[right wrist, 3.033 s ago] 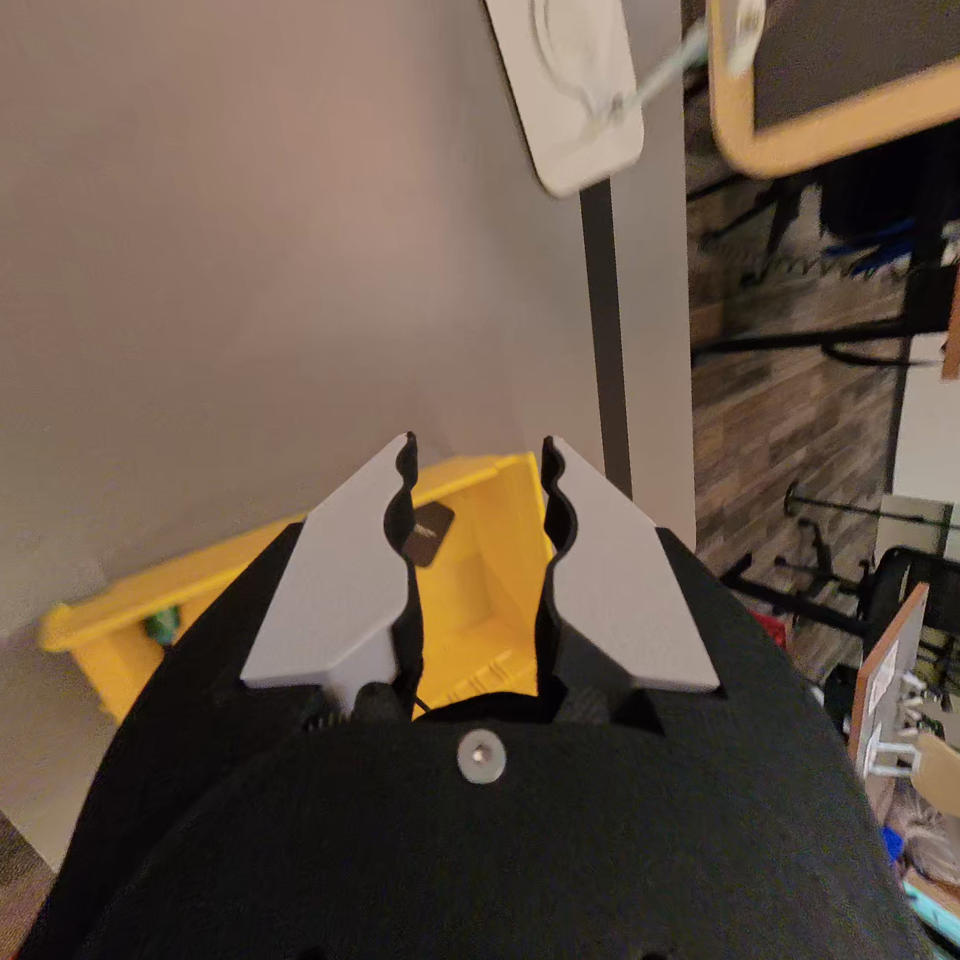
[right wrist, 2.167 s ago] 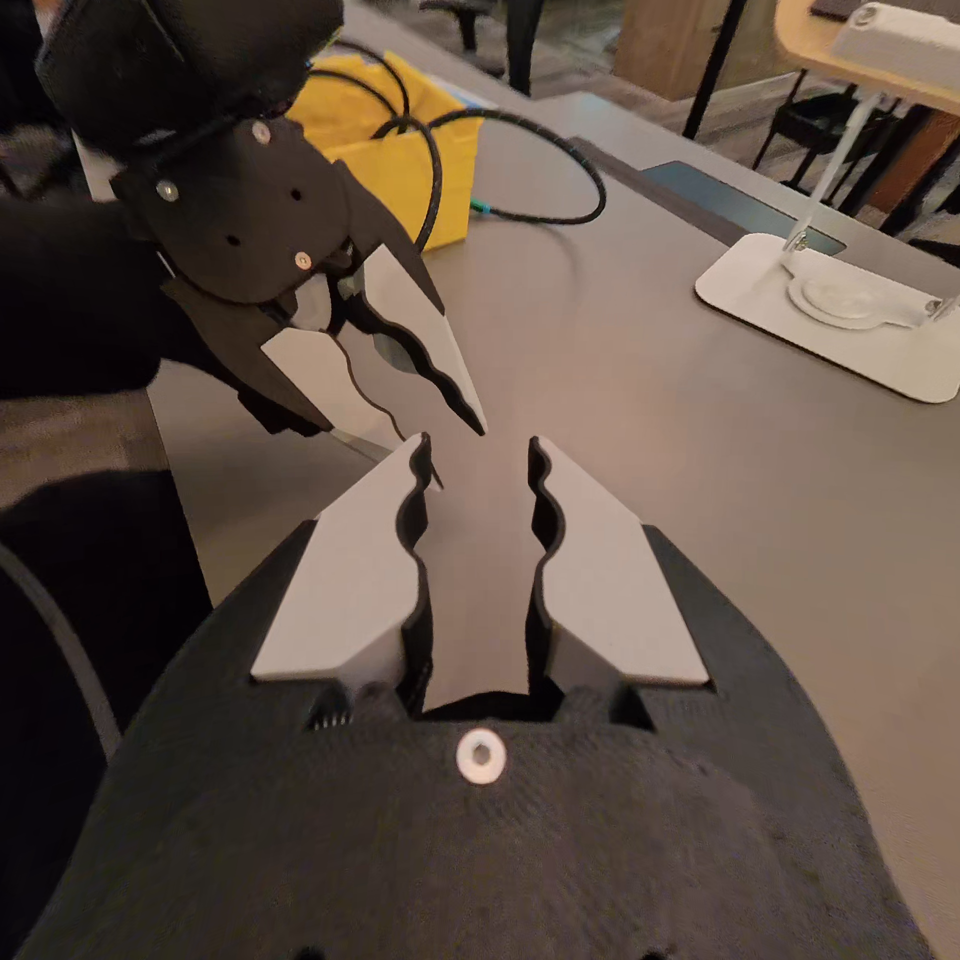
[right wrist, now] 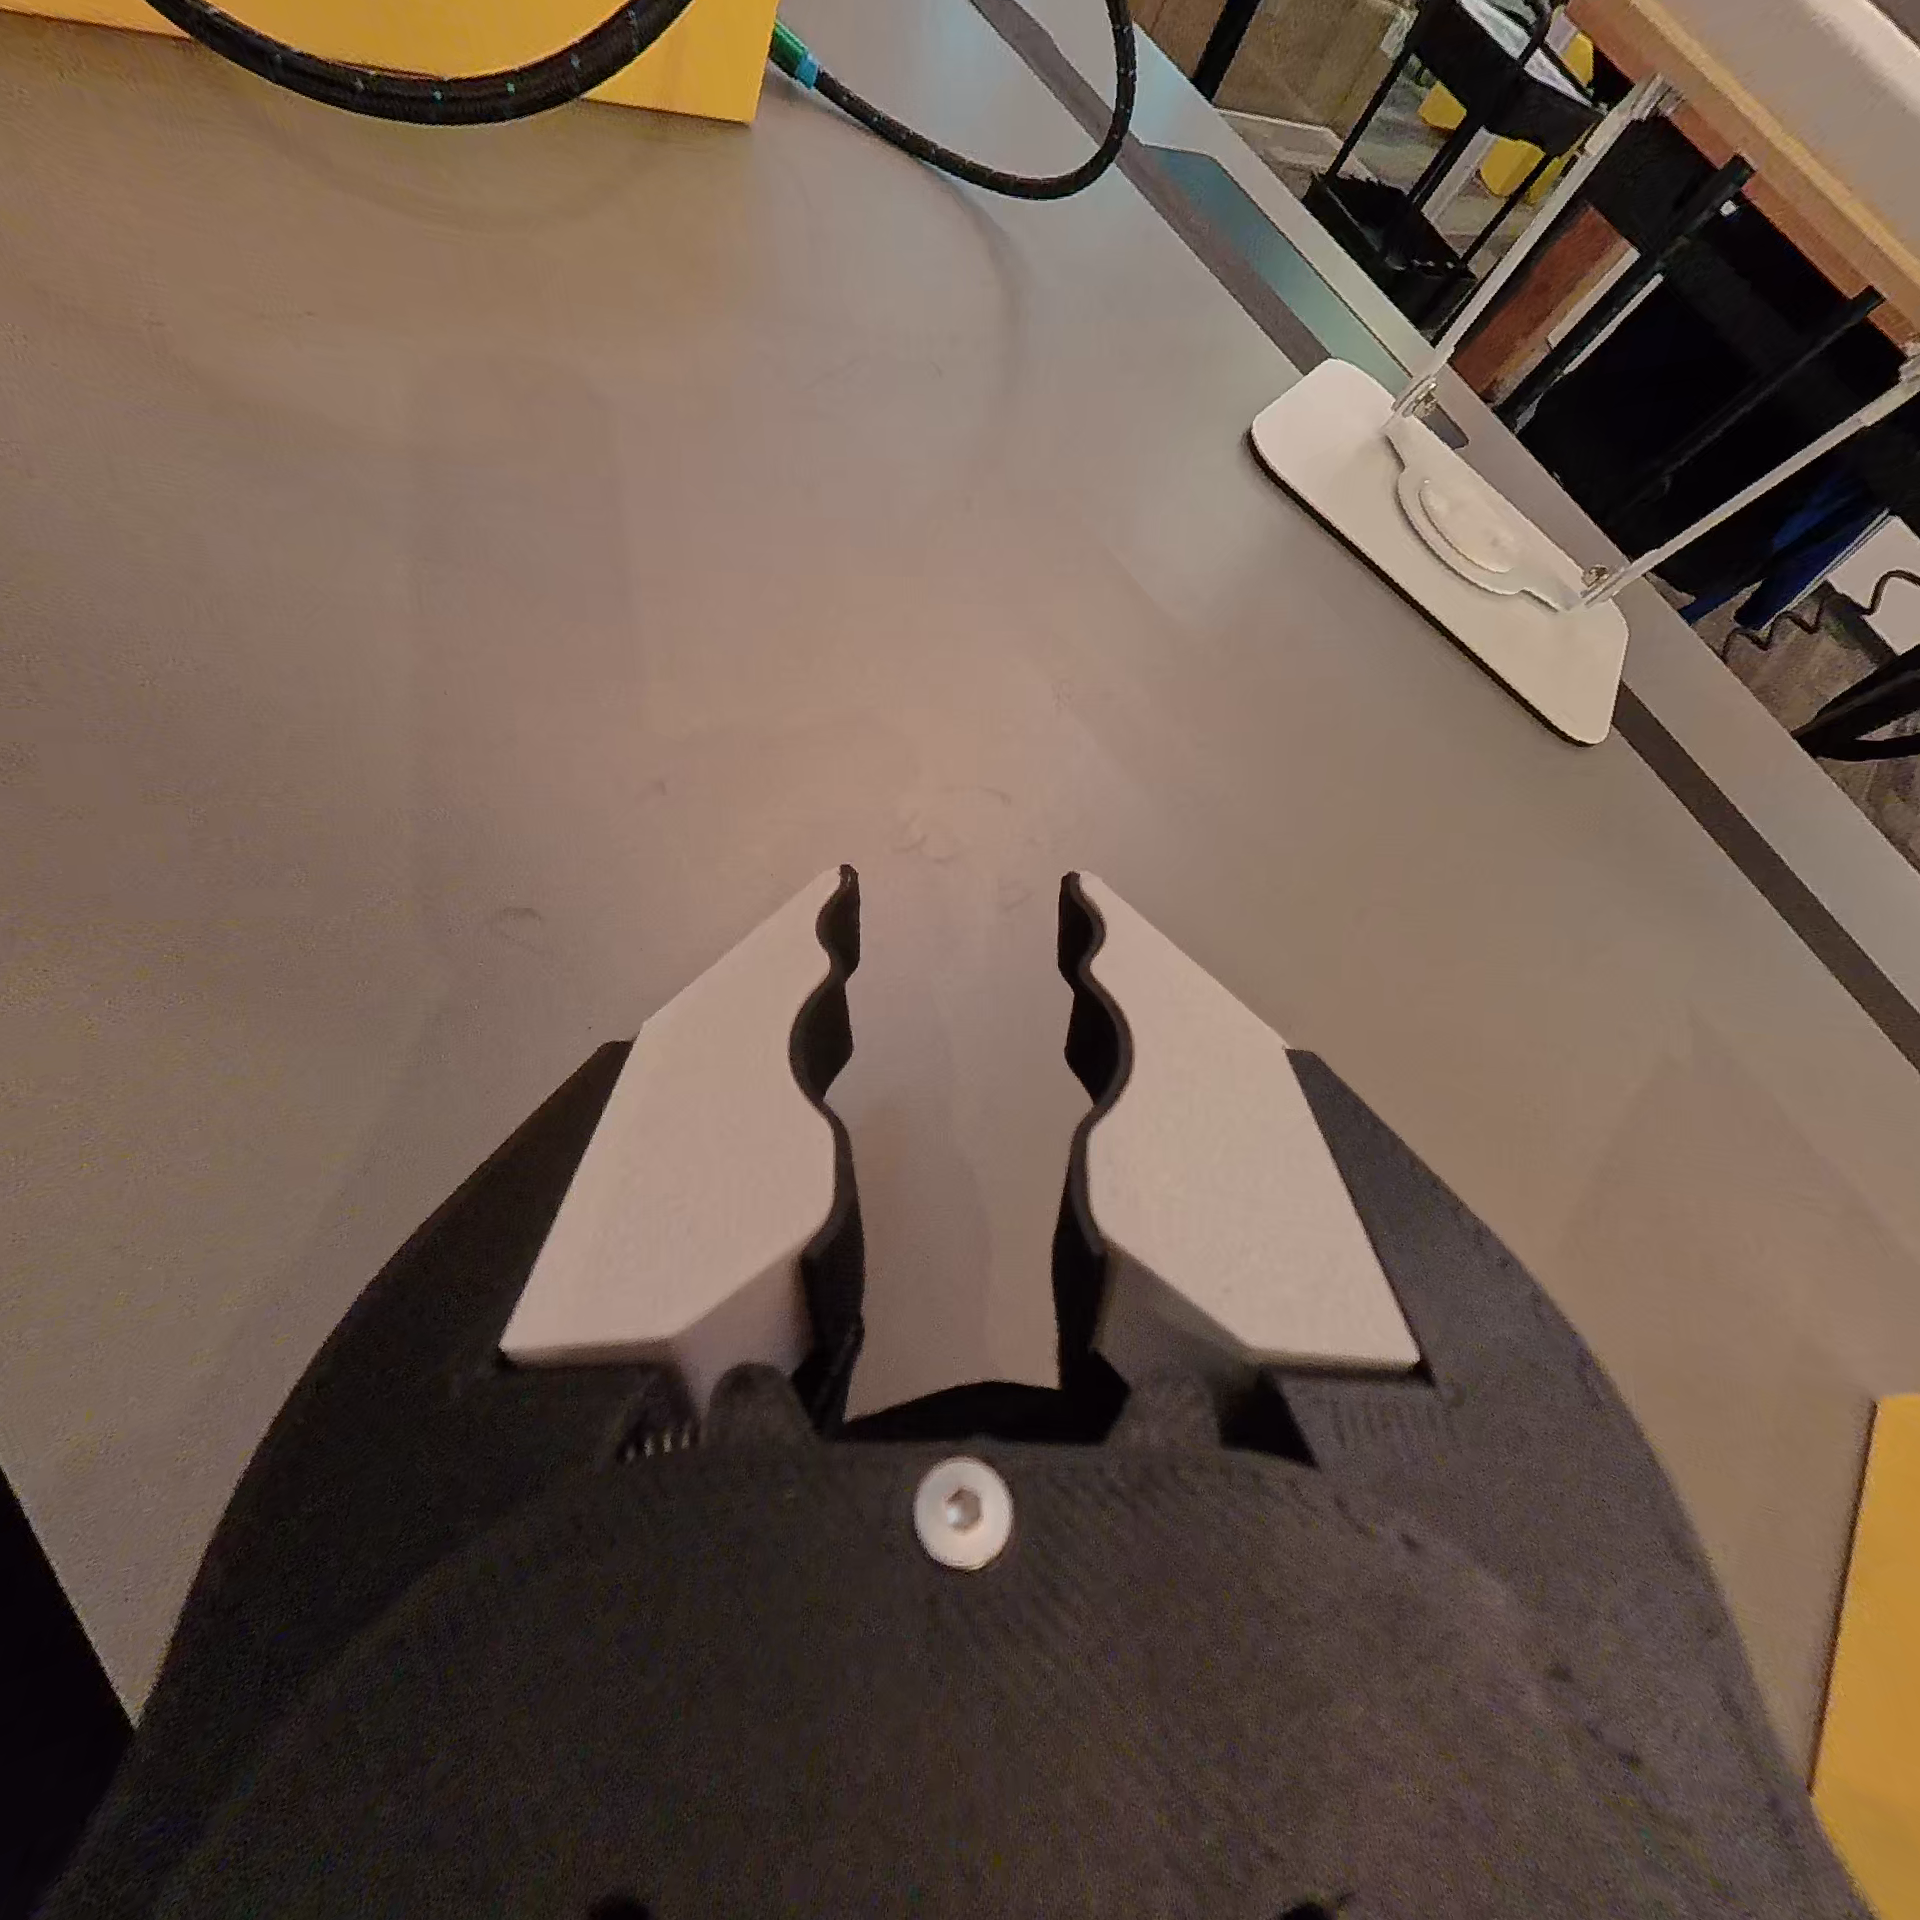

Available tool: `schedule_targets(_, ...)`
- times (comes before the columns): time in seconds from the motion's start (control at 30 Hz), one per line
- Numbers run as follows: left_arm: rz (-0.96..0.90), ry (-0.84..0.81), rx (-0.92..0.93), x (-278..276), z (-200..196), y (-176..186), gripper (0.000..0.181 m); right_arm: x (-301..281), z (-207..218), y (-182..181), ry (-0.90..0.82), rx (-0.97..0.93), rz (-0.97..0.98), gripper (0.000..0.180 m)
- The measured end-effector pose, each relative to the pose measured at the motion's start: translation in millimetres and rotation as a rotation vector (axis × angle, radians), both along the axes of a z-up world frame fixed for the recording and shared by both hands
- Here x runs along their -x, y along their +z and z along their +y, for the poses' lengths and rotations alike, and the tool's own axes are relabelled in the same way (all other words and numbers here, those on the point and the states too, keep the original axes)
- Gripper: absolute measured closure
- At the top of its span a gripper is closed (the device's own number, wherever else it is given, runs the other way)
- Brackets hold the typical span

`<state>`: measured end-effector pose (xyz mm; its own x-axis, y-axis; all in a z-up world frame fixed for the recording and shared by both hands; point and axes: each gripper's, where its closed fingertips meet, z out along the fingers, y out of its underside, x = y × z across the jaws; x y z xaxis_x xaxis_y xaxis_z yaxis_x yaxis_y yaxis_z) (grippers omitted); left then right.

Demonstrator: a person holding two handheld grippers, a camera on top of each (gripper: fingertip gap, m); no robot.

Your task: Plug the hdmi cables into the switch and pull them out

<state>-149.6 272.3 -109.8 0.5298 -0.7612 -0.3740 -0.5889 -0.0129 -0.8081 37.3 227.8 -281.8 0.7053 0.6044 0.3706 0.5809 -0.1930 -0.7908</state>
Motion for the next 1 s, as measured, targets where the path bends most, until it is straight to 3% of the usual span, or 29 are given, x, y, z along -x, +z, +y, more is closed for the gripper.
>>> schedule_targets(0.1, 0.017, 0.157, 0.013, 69.2, 26.3, 7.0, 0.135, -0.2, 0.4, -0.3, 0.0, 0.005, 0.013, 0.143)
schedule_targets(0.3, 0.163, 0.395, 0.121, 178.2, 70.8, -54.0, 0.132, 0.2, 1.2, -0.8, 0.003, 0.009, 0.024, 0.143)
schedule_targets(0.47, 0.222, 0.263, 0.15, 166.2, 66.6, -70.6, 0.142, -2.4, 1.9, -2.7, -0.003, 0.015, 0.022, 0.143)
schedule_targets(0.57, 0.296, 0.198, 0.179, 152.5, 72.3, -84.7, 0.139, -3.2, 2.8, -3.8, -0.004, 0.02, 0.027, 0.143)
schedule_targets(0.77, 0.537, 0.161, 0.166, 154.6, 99.9, -121.2, 0.115, -3.7, 2.5, -5.2, 0.0, 0.024, 0.024, 0.143)
schedule_targets(1.0, 0.62, -0.001, 0.214, 133.0, 114.8, -139.2, 0.102, -7.0, 4.2, -7.0, -0.003, 0.033, 0.035, 0.143)
